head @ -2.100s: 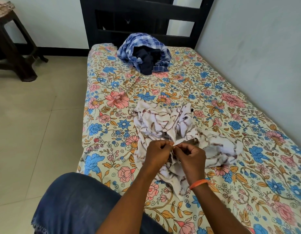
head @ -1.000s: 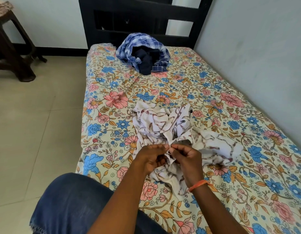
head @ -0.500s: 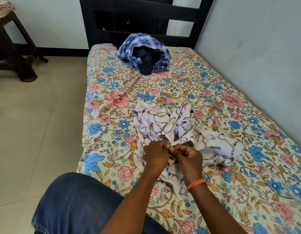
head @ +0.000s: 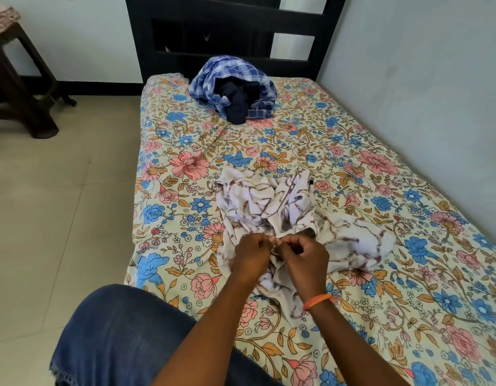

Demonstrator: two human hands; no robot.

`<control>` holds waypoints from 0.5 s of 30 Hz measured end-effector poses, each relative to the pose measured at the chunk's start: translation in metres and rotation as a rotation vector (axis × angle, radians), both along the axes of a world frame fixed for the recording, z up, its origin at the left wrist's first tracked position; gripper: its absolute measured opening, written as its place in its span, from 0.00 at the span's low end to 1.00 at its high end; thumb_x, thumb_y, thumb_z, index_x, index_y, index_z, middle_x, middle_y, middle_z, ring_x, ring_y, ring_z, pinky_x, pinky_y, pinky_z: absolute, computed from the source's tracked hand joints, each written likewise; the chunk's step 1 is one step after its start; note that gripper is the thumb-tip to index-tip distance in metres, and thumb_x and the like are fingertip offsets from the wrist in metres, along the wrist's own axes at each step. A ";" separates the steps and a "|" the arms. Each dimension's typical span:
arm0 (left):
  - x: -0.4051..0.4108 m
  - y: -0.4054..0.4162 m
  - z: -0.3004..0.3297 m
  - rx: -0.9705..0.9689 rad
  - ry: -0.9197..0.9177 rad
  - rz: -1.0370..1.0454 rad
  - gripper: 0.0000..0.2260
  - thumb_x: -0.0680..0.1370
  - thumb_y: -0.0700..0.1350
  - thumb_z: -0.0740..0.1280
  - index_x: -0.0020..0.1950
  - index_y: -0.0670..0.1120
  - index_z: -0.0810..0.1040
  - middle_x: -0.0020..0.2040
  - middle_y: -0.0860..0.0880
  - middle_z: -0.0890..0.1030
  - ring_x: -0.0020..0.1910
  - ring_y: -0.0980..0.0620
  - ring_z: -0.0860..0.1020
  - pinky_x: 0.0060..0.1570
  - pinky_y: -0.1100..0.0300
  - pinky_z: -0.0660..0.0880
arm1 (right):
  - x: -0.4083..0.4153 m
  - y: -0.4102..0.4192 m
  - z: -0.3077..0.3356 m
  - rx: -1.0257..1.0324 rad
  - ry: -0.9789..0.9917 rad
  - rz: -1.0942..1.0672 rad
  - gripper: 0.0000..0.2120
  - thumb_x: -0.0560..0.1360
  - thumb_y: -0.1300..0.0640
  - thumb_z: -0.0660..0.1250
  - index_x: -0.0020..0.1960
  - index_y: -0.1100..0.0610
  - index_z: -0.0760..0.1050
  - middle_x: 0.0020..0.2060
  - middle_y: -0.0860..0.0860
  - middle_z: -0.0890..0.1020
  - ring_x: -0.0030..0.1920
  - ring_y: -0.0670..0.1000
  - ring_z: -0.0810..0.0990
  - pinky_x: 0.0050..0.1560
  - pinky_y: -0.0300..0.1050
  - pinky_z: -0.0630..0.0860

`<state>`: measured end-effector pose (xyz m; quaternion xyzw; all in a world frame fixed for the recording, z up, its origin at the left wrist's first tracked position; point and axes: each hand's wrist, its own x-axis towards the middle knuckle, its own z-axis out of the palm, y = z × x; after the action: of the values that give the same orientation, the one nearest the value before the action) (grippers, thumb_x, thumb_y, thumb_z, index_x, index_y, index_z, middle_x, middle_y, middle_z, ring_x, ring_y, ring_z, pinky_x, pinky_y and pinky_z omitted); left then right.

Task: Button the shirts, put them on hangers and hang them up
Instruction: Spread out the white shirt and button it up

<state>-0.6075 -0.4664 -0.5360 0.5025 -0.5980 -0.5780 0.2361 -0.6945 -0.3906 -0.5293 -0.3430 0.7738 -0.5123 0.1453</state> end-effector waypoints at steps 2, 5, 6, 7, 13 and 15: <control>-0.001 0.003 0.004 -0.144 -0.104 0.003 0.11 0.80 0.43 0.65 0.38 0.49 0.78 0.33 0.54 0.78 0.35 0.54 0.77 0.43 0.60 0.74 | 0.003 -0.002 0.000 0.052 0.152 -0.014 0.04 0.72 0.59 0.73 0.39 0.53 0.82 0.33 0.45 0.82 0.36 0.45 0.81 0.37 0.43 0.78; -0.005 0.006 0.007 -0.278 -0.097 0.045 0.11 0.79 0.40 0.64 0.38 0.47 0.81 0.36 0.50 0.81 0.40 0.49 0.80 0.47 0.55 0.75 | 0.001 -0.005 0.000 0.138 0.238 -0.002 0.08 0.73 0.56 0.70 0.36 0.54 0.78 0.30 0.47 0.79 0.33 0.49 0.78 0.33 0.48 0.74; -0.006 0.006 0.005 -0.313 -0.096 0.052 0.12 0.78 0.39 0.63 0.36 0.48 0.79 0.34 0.50 0.80 0.39 0.48 0.79 0.46 0.53 0.75 | 0.000 -0.006 -0.001 0.157 0.248 0.012 0.10 0.75 0.55 0.68 0.35 0.55 0.76 0.30 0.49 0.78 0.32 0.51 0.77 0.32 0.50 0.72; -0.006 0.005 0.004 -0.362 -0.093 0.045 0.14 0.78 0.40 0.62 0.33 0.51 0.75 0.32 0.51 0.77 0.37 0.48 0.77 0.45 0.51 0.74 | 0.000 -0.007 -0.003 0.155 0.244 0.027 0.11 0.76 0.55 0.67 0.36 0.57 0.75 0.30 0.51 0.78 0.32 0.52 0.76 0.32 0.51 0.70; -0.008 0.002 -0.005 -0.567 -0.224 -0.021 0.11 0.77 0.48 0.58 0.39 0.52 0.77 0.42 0.51 0.77 0.47 0.48 0.74 0.48 0.52 0.64 | 0.003 -0.006 -0.014 0.087 0.268 0.015 0.10 0.80 0.59 0.64 0.39 0.58 0.72 0.33 0.52 0.75 0.34 0.52 0.74 0.34 0.46 0.65; -0.006 0.006 0.000 -0.687 -0.369 -0.012 0.09 0.79 0.47 0.60 0.47 0.49 0.79 0.47 0.50 0.75 0.52 0.49 0.70 0.44 0.58 0.52 | 0.001 -0.008 -0.015 0.088 0.258 0.008 0.10 0.79 0.60 0.64 0.39 0.59 0.73 0.33 0.53 0.76 0.34 0.53 0.74 0.35 0.48 0.67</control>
<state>-0.6134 -0.4607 -0.5362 0.4862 -0.7922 -0.2452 0.2756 -0.6931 -0.3983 -0.5439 -0.4027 0.8063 -0.4289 0.0614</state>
